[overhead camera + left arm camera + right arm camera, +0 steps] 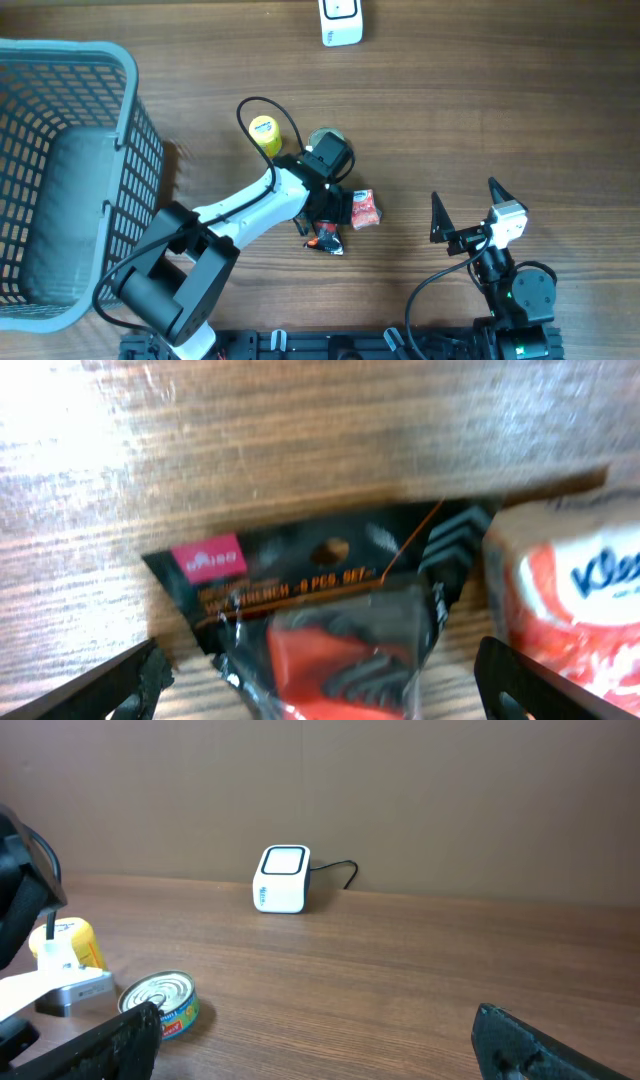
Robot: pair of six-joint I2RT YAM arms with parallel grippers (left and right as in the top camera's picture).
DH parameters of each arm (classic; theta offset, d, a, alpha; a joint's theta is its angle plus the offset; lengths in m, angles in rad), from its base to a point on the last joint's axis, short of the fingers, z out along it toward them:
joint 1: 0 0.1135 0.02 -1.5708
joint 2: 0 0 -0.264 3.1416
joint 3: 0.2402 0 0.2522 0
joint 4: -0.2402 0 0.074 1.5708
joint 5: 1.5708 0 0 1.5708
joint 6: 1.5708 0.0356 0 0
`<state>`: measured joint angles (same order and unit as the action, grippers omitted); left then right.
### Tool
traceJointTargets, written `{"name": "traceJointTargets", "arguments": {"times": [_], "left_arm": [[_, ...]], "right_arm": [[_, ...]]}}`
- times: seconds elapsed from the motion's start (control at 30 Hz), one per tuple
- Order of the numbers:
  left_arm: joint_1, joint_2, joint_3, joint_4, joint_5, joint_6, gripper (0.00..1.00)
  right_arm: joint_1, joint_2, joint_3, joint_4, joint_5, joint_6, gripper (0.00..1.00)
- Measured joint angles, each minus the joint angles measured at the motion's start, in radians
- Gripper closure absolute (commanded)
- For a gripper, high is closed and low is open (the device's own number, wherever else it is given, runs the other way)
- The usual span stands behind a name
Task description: Scan the item barcode
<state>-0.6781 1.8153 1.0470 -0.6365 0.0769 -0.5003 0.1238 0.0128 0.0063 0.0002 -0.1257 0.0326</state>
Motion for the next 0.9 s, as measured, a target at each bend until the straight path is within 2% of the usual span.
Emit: {"name": "traceJointTargets", "arguments": {"times": [0.23, 0.37, 0.53, 0.67, 0.9], "left_arm": [[0.0, 0.009, 0.014, -0.02, -0.007, -0.03, 0.05], [0.0, 0.016, 0.02, -0.113, -0.006, -0.013, 0.03], [0.0, 0.019, 0.018, -0.176, -0.006, -0.01, 0.07], [0.0, 0.018, 0.015, -0.171, -0.009, -0.018, 0.01], [-0.002, 0.013, 0.011, -0.132, -0.012, -0.074, 0.01]], "right_arm": [[0.0, 0.0, 0.0, 0.0, 0.0, 0.0, 0.0], [0.0, 0.0, 0.0, 0.0, 0.0, 0.0, 0.0], [0.0, 0.0, 0.0, 0.0, 0.0, 0.0, 0.0], [0.0, 0.0, 0.0, 0.0, 0.0, 0.0, 0.0], [0.0, 0.0, 0.0, 0.0, 0.0, 0.0, 0.0]]}}
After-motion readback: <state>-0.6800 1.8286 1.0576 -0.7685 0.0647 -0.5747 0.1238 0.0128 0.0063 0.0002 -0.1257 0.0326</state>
